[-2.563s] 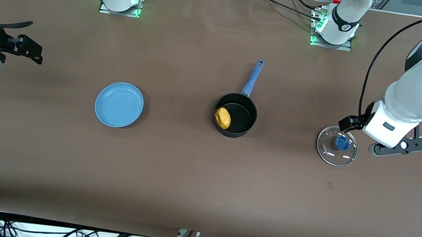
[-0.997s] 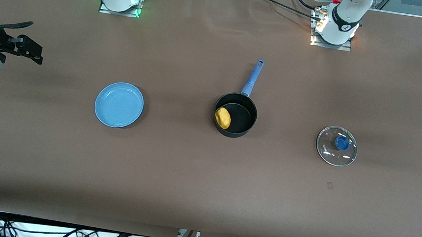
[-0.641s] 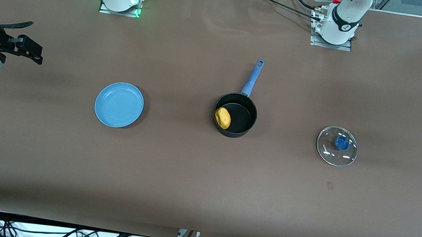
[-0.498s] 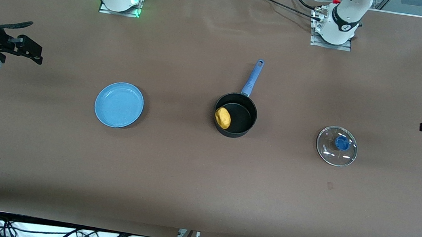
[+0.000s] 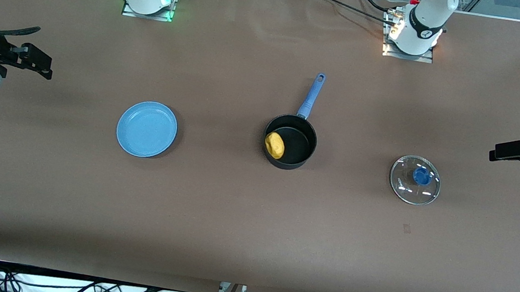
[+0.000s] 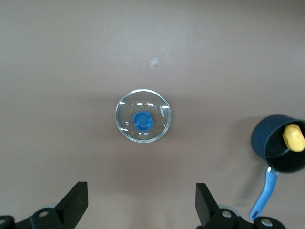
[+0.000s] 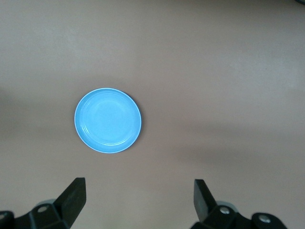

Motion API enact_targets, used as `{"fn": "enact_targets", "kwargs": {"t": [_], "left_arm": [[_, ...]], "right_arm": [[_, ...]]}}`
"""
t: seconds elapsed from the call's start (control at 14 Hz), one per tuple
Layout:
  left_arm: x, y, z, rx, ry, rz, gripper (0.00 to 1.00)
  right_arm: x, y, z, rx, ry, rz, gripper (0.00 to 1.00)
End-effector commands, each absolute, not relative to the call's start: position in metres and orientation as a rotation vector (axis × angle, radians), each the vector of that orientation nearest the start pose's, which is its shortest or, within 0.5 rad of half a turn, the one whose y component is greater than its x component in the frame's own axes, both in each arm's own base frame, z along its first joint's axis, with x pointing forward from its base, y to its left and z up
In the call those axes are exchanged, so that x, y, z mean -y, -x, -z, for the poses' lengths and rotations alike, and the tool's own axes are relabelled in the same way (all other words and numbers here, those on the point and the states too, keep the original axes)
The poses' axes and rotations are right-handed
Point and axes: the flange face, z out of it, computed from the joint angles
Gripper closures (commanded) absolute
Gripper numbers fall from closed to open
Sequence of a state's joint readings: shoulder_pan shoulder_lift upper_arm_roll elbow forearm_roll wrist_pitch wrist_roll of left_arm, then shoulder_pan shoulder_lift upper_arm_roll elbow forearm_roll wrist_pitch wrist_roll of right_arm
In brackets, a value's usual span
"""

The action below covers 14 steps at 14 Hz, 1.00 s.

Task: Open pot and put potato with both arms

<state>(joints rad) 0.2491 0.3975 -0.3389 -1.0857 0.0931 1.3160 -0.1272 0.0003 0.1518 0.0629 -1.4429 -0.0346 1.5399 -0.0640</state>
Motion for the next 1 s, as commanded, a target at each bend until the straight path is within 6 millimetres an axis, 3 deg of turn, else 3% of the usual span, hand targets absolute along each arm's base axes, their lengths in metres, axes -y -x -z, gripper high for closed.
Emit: {"fn": "enact_targets", "kwargs": {"t": [0.0,0.43,0.71,0.93], "left_arm": [[0.023,-0.616,-0.604,0.077,3.102,-0.179,0.01],[0.045,-0.567,-0.594,0.046,3.13,-0.078,0.01],[0.052,-0.553,-0.599,0.022,3.14,-0.031,0.01],[0.053,-0.557,-0.6,0.031,3.138,-0.031,0.0]], "right_arm": [[-0.028,-0.595,-0.595,0.222,3.157,-0.083,0.0],[-0.029,-0.594,-0.595,0.225,3.158,-0.085,0.0],[-0.03,-0.594,-0.595,0.222,3.156,-0.09,0.0],[-0.031,-0.593,-0.594,0.217,3.155,-0.102,0.0]]}}
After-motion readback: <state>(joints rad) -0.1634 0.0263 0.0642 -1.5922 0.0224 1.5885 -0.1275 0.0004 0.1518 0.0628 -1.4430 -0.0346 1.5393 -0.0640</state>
